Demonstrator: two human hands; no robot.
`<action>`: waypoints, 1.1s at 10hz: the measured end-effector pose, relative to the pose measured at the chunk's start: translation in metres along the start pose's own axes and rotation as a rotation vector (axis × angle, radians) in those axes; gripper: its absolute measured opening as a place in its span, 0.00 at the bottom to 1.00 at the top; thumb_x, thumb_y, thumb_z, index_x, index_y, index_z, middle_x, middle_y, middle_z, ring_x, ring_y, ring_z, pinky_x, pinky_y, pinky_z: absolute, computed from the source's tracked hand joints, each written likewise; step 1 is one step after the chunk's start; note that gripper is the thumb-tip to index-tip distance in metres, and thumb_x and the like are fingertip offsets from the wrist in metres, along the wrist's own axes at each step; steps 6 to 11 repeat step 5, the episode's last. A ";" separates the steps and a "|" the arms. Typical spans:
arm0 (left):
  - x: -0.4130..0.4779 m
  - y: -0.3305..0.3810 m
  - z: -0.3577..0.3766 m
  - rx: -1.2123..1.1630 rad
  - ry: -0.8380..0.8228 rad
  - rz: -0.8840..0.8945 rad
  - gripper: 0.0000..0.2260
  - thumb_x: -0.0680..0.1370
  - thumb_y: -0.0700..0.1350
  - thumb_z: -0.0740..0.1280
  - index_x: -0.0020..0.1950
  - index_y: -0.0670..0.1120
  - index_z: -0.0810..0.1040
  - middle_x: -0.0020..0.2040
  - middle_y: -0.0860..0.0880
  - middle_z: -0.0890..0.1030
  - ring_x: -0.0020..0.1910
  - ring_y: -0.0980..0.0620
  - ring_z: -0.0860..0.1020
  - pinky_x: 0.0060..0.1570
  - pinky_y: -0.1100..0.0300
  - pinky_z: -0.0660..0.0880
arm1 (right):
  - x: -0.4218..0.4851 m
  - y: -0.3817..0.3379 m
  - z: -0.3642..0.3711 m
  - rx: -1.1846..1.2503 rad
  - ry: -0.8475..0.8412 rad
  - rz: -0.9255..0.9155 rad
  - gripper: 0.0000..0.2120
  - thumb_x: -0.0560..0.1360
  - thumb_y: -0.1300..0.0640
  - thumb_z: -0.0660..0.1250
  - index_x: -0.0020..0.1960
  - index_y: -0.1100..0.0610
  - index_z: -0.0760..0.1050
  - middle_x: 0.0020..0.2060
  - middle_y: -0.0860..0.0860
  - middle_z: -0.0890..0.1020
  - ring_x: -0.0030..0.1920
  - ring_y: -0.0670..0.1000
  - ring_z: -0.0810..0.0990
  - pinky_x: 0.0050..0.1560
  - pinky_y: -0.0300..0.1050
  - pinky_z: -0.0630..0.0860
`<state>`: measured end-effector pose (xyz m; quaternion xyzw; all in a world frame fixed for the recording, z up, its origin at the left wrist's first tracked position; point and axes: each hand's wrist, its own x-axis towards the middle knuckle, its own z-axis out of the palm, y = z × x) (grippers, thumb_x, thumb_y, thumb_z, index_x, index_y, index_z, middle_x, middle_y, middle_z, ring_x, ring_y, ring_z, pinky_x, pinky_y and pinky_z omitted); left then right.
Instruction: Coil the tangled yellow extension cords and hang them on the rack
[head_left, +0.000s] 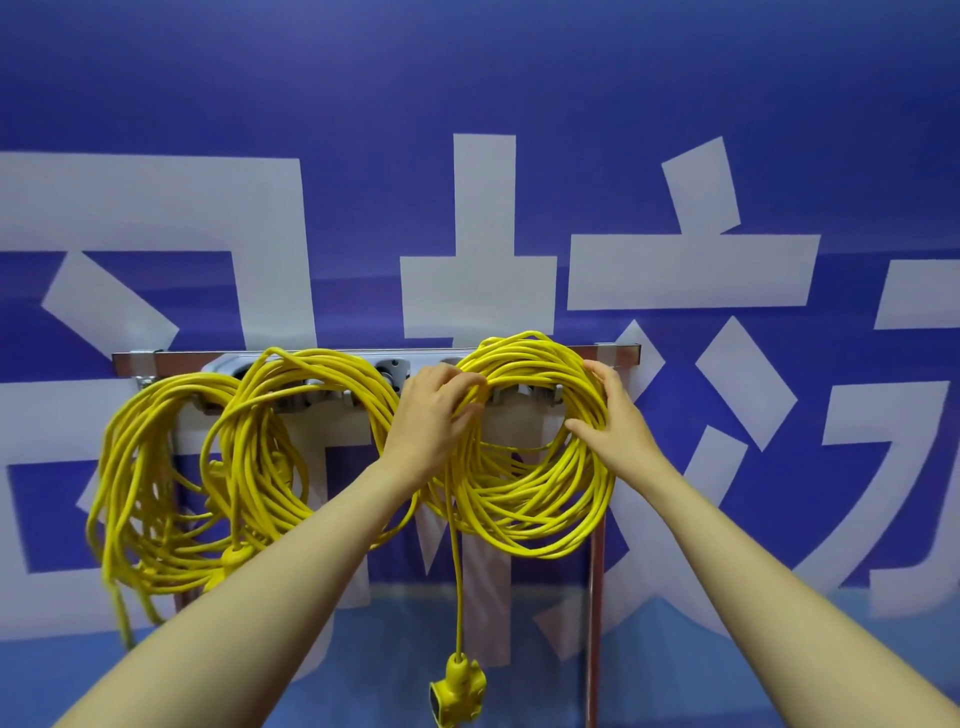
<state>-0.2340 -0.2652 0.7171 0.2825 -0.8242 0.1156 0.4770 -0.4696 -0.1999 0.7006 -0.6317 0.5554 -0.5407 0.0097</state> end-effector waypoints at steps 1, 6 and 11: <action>-0.001 0.007 -0.009 0.000 -0.088 -0.070 0.14 0.77 0.46 0.69 0.63 0.45 0.78 0.56 0.44 0.77 0.57 0.44 0.73 0.55 0.50 0.71 | -0.001 -0.006 -0.003 -0.107 -0.031 0.030 0.37 0.73 0.62 0.70 0.75 0.50 0.55 0.72 0.51 0.64 0.70 0.51 0.65 0.65 0.50 0.71; -0.054 0.062 -0.148 0.329 -0.354 -0.161 0.23 0.75 0.52 0.71 0.69 0.51 0.74 0.72 0.44 0.67 0.72 0.43 0.62 0.68 0.47 0.61 | -0.077 -0.126 -0.050 -0.615 -0.222 -0.088 0.37 0.72 0.58 0.69 0.76 0.51 0.55 0.74 0.53 0.61 0.74 0.56 0.57 0.69 0.62 0.62; -0.054 0.062 -0.148 0.329 -0.354 -0.161 0.23 0.75 0.52 0.71 0.69 0.51 0.74 0.72 0.44 0.67 0.72 0.43 0.62 0.68 0.47 0.61 | -0.077 -0.126 -0.050 -0.615 -0.222 -0.088 0.37 0.72 0.58 0.69 0.76 0.51 0.55 0.74 0.53 0.61 0.74 0.56 0.57 0.69 0.62 0.62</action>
